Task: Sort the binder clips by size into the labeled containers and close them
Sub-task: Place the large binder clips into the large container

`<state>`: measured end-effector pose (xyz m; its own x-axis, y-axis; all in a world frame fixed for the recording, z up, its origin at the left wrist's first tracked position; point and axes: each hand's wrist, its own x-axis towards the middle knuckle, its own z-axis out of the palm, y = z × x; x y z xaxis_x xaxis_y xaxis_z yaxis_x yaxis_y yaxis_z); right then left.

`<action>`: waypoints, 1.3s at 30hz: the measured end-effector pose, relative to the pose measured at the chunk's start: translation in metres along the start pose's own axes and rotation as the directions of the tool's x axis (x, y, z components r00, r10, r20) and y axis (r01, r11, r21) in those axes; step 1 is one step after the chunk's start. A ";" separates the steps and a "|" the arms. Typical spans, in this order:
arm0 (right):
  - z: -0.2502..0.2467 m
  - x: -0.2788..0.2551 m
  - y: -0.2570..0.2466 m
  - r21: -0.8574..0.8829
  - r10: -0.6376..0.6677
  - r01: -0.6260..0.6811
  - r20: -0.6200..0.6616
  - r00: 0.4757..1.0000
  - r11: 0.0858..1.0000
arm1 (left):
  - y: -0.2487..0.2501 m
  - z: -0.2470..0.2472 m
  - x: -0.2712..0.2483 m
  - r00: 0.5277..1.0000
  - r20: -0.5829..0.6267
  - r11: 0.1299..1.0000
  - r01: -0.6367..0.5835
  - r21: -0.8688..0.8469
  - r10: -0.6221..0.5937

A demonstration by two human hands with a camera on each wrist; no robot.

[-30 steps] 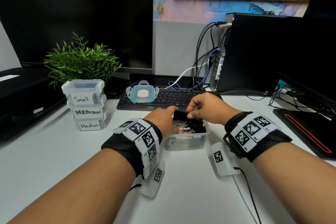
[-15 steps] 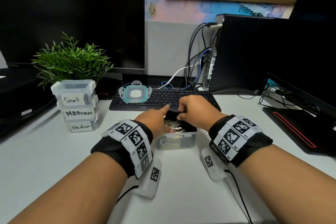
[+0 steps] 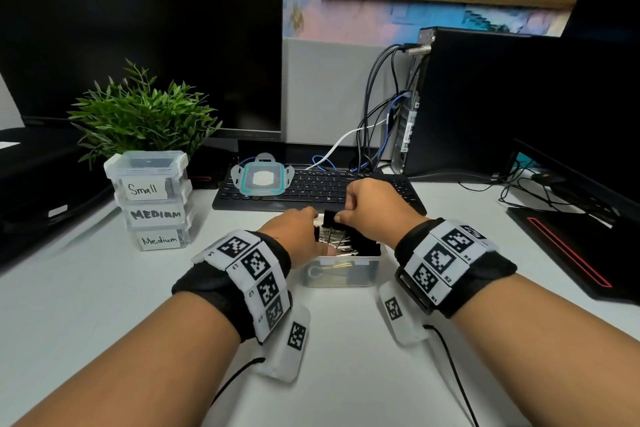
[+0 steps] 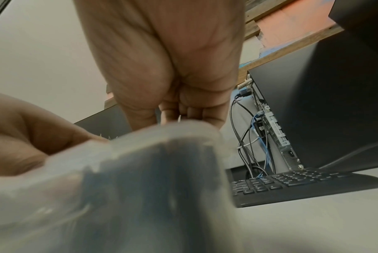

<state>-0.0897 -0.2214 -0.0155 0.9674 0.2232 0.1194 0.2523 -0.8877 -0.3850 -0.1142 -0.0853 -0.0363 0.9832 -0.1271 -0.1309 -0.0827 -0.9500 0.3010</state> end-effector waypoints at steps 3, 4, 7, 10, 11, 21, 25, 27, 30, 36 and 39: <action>-0.001 0.003 0.004 0.044 -0.034 0.033 0.026 0.999 0.998 | 0.000 0.000 0.000 0.999 0.028 1.000 -0.024 0.005 0.024; -0.003 0.005 0.006 0.059 -0.035 0.032 0.040 0.999 0.998 | 0.000 0.000 0.000 0.999 0.030 1.000 -0.029 0.000 0.029; -0.008 0.009 0.010 0.093 -0.051 0.043 0.083 0.995 0.995 | -0.001 -0.002 0.001 0.999 0.024 0.999 -0.044 -0.014 0.044; -0.009 0.010 0.011 0.088 -0.057 0.047 0.110 0.992 0.995 | -0.003 -0.001 0.002 0.999 0.023 0.997 -0.044 -0.055 0.046; -0.009 0.011 0.011 0.085 -0.058 0.048 0.117 0.991 0.995 | -0.003 -0.001 0.002 0.999 0.022 0.997 -0.043 -0.069 0.045; -0.008 0.010 0.016 0.138 -0.045 0.030 0.107 0.993 0.990 | -0.006 -0.002 -0.002 0.999 -0.005 0.987 -0.039 -0.158 0.039; -0.008 0.009 0.018 0.125 -0.041 0.029 0.099 0.994 0.992 | -0.004 -0.003 -0.004 0.999 -0.004 0.988 -0.039 -0.150 0.039; -0.008 0.009 0.019 0.123 -0.045 0.033 0.092 0.995 0.992 | -0.003 -0.003 -0.004 0.999 -0.005 0.988 -0.035 -0.148 0.034; -0.009 0.008 0.021 0.159 -0.048 0.036 0.073 0.996 0.987 | -0.003 -0.004 -0.006 1.000 -0.008 0.990 -0.031 -0.134 0.030; -0.009 0.006 0.023 0.184 -0.067 0.048 0.095 0.993 0.982 | -0.004 -0.005 -0.006 0.999 0.006 0.989 -0.040 -0.145 0.041; -0.009 0.007 0.024 0.210 -0.058 0.033 0.113 0.992 0.977 | -0.005 -0.005 -0.007 0.999 -0.006 0.981 -0.043 -0.189 0.042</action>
<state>-0.0772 -0.2450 -0.0156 0.9473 0.3181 0.0372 0.2825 -0.7753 -0.5648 -0.1198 -0.0784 -0.0325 0.9798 -0.1654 -0.1125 -0.0922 -0.8726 0.4797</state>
